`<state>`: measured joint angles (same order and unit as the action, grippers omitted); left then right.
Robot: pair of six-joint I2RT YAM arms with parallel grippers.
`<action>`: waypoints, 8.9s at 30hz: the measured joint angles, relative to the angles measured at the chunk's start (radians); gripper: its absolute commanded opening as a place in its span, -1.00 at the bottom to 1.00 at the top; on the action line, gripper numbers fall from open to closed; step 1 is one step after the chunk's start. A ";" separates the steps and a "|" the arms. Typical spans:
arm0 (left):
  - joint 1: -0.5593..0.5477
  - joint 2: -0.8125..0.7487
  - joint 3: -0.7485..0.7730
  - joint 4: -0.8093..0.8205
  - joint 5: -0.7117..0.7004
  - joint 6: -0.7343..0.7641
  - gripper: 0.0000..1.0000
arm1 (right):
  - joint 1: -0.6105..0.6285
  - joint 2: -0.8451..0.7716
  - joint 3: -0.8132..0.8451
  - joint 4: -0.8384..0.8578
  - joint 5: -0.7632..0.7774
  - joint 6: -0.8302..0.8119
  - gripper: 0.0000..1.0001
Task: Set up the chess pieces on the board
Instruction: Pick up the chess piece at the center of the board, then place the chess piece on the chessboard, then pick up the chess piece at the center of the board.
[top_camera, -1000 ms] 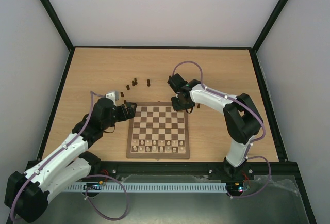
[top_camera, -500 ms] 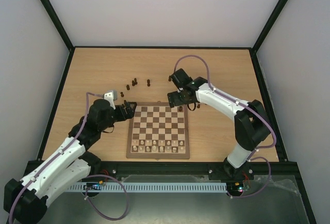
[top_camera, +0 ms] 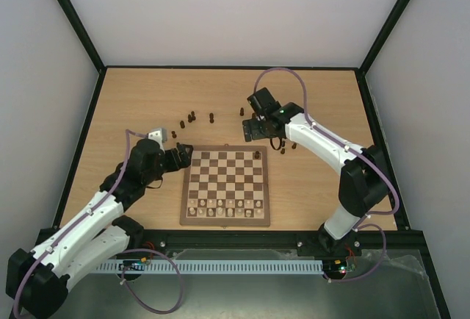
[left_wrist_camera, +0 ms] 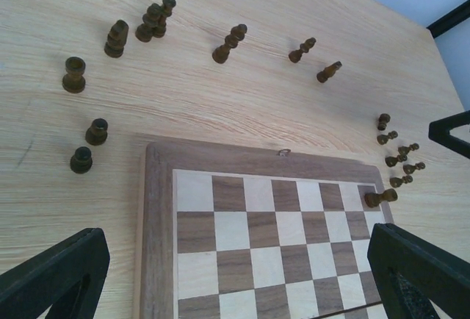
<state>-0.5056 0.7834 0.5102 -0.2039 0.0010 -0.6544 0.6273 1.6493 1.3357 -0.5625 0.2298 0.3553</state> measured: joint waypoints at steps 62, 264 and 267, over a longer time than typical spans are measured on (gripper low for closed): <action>0.000 0.078 0.024 0.011 0.021 0.038 0.99 | -0.378 0.232 -0.071 0.069 -0.021 0.033 -0.60; 0.000 0.029 0.058 -0.049 -0.017 0.038 0.99 | -0.175 0.698 0.676 -0.122 -0.091 -0.080 -0.43; 0.000 0.029 0.058 -0.049 -0.019 0.038 0.99 | -0.176 0.699 0.676 -0.122 -0.090 -0.080 -0.54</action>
<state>-0.5056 0.8124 0.5678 -0.2531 -0.0181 -0.6163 0.4515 2.3486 2.0121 -0.6842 0.1394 0.2756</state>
